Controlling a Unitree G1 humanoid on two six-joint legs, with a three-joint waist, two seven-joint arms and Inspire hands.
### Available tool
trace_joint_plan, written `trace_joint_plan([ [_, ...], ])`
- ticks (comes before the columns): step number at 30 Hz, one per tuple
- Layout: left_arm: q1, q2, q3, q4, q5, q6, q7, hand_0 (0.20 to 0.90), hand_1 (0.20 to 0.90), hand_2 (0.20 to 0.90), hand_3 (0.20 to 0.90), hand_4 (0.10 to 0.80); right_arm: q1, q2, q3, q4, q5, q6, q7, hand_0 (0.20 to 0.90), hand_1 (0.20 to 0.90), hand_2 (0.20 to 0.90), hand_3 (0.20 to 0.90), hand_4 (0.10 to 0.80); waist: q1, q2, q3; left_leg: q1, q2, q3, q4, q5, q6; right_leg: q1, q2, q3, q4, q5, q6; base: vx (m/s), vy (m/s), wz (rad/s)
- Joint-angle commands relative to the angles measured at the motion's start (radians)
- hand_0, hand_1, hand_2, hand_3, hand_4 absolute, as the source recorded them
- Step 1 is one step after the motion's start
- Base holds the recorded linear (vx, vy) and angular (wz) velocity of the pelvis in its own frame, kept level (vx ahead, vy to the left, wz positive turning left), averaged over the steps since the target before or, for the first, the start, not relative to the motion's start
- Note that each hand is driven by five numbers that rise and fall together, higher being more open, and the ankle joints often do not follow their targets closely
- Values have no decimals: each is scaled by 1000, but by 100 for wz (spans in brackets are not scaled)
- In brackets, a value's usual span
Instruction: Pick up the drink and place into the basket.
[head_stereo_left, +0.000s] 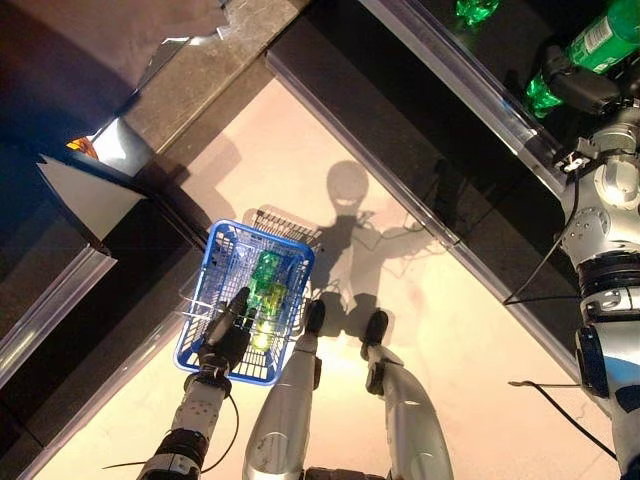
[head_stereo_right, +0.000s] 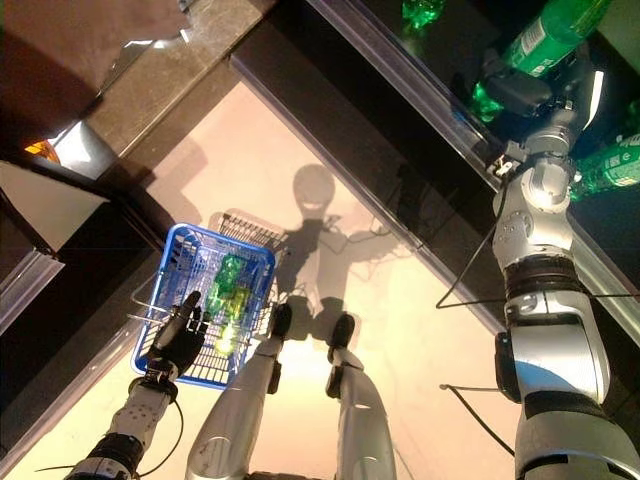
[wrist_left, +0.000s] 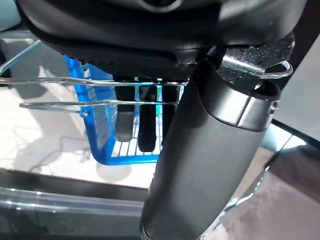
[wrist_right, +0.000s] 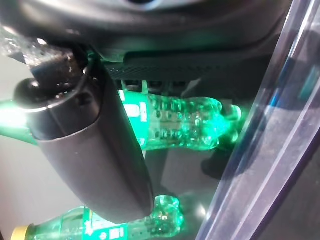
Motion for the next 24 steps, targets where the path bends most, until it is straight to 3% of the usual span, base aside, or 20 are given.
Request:
trace_joint_plan([
  [1,31,135,35,-139,-68,-73,-154,300,300,300,200,100,-145,-175,64,-67,-19,-88,-18,300,300,300,200,100,27,24,-18,-2,-43,-13,45,-56,33,20,11,0,67,-43,9,0,0,0],
  [18,33,132,30,-128,-82,-73,-172,300,300,300,200,100,-156,-173,42,-54,-32,-196,-90,300,300,300,200,100,28,29,-18,-8,-47,-10,36,-51,33,2,9,-1,68,-36,14,0,3,1],
  [24,45,131,44,-156,-92,-69,-177,300,300,300,200,100,-103,-189,13,-153,-125,-248,-97,300,300,300,200,100,18,32,-18,-2,-49,1,26,-41,33,6,7,-1,59,-30,17,-17,30,2],
])
